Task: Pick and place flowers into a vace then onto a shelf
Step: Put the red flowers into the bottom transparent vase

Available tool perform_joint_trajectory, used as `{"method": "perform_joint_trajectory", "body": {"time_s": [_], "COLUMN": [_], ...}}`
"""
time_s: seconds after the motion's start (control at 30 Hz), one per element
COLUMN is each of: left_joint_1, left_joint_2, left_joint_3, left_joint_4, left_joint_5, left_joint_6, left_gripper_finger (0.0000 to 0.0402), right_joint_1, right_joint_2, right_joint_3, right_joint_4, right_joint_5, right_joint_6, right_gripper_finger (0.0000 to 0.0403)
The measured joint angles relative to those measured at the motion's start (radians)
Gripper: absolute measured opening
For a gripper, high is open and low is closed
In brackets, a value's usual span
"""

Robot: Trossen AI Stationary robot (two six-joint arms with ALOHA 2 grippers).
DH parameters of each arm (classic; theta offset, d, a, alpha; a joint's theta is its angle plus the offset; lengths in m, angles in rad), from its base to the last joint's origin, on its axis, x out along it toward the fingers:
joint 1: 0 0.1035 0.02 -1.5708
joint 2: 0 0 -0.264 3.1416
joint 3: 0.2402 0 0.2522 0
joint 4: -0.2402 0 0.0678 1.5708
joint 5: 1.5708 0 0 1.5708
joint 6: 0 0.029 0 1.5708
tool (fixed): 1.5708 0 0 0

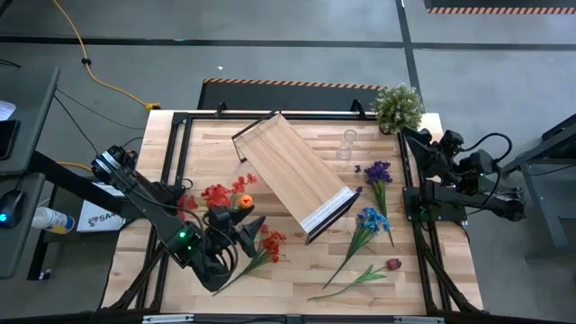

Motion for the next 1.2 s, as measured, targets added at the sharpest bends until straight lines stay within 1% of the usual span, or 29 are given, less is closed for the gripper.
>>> {"method": "perform_joint_trajectory", "body": {"time_s": [0.13, 0.23, 0.47, 0.73, 1.03, 1.2], "left_joint_1": [0.002, 0.002, 0.002, 0.002, 0.002, 0.002], "left_joint_2": [0.000, 0.000, 0.000, 0.000, 0.000, 0.000], "left_joint_3": [0.000, 0.000, 0.000, 0.000, 0.000, 0.000], "left_joint_4": [-0.007, -0.011, -0.033, -0.032, -0.032, -0.022], "left_joint_5": [-0.009, -0.027, -0.036, -0.016, -0.011, -0.011], "left_joint_6": [0.039, 0.034, -0.169, -0.340, -0.453, -0.485], "left_gripper_finger": [0.0282, 0.0282, 0.0282, 0.0282, 0.0282, 0.0282], "right_joint_1": [0.000, 0.000, 0.000, 0.000, 0.000, 0.000], "right_joint_2": [0.000, 0.000, 0.000, 0.000, 0.000, 0.000], "right_joint_3": [0.000, 0.000, 0.000, 0.000, 0.000, 0.000], "right_joint_4": [0.000, 0.000, 0.000, -0.008, -0.015, -0.015], "right_joint_5": [0.000, 0.000, 0.000, -0.001, -0.004, -0.005], "right_joint_6": [0.010, 0.017, 0.026, 0.026, 0.025, 0.021], "right_gripper_finger": [0.0344, 0.0344, 0.0344, 0.0344, 0.0344, 0.0344]}}
